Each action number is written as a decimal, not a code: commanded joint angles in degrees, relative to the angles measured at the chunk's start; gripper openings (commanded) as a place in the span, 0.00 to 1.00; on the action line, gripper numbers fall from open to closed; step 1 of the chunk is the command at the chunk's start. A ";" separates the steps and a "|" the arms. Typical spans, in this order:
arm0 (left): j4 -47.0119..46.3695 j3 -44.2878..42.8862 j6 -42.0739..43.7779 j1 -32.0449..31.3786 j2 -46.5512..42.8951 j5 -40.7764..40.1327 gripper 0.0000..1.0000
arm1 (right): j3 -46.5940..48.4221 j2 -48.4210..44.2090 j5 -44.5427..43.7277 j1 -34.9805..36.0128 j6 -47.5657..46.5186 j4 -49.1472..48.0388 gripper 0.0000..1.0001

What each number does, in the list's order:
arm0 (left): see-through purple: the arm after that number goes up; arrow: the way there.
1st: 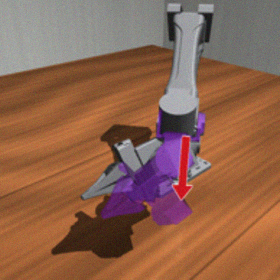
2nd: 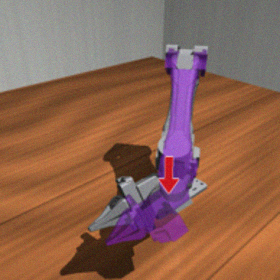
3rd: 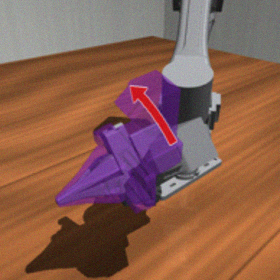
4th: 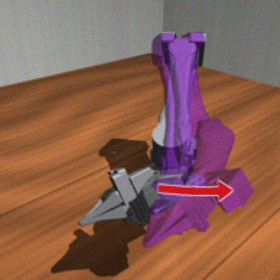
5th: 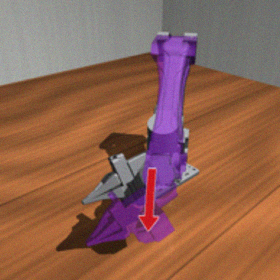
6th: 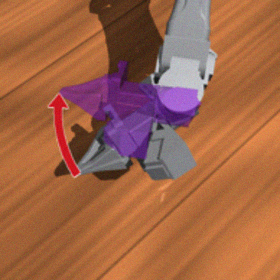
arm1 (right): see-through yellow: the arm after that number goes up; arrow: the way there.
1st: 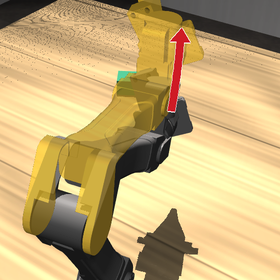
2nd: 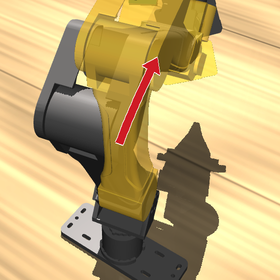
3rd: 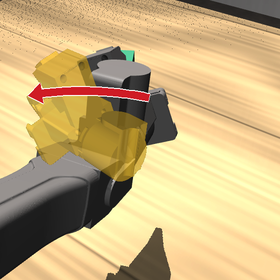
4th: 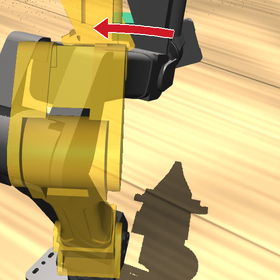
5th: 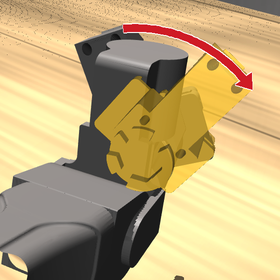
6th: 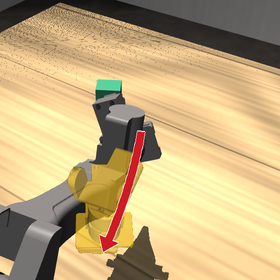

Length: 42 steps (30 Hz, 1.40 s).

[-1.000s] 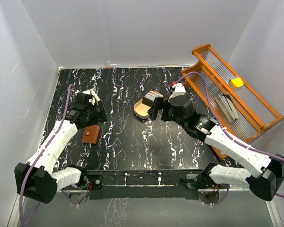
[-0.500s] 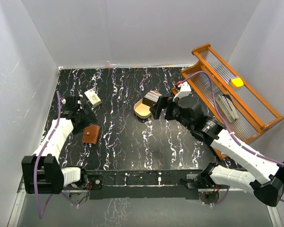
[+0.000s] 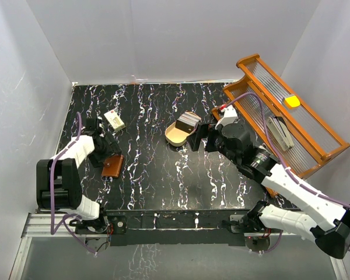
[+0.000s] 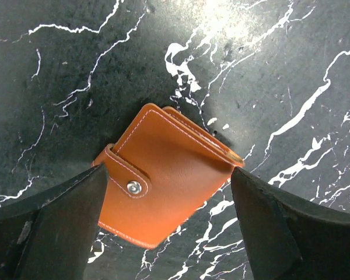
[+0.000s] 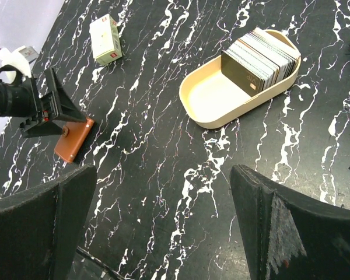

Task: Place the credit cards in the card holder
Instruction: Move the card holder to the center of the board.

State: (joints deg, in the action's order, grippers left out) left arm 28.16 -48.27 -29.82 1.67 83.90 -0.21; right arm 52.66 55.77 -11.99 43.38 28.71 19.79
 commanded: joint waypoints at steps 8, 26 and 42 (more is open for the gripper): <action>-6.02 0.17 0.85 -0.59 3.42 12.70 0.77 | -1.05 -4.41 -2.41 -0.22 -2.35 -2.92 0.98; -15.82 2.51 0.06 -14.11 6.80 22.85 0.73 | -0.03 -2.89 -3.34 -0.25 -2.28 -1.24 0.98; -31.14 3.42 -7.64 -23.91 2.94 35.77 0.68 | -0.89 -0.53 -1.70 -0.28 -1.13 1.01 0.95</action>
State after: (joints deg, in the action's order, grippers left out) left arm 1.37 -46.37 -33.80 -21.78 92.14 32.18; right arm 51.62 54.24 -14.81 43.38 27.16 21.10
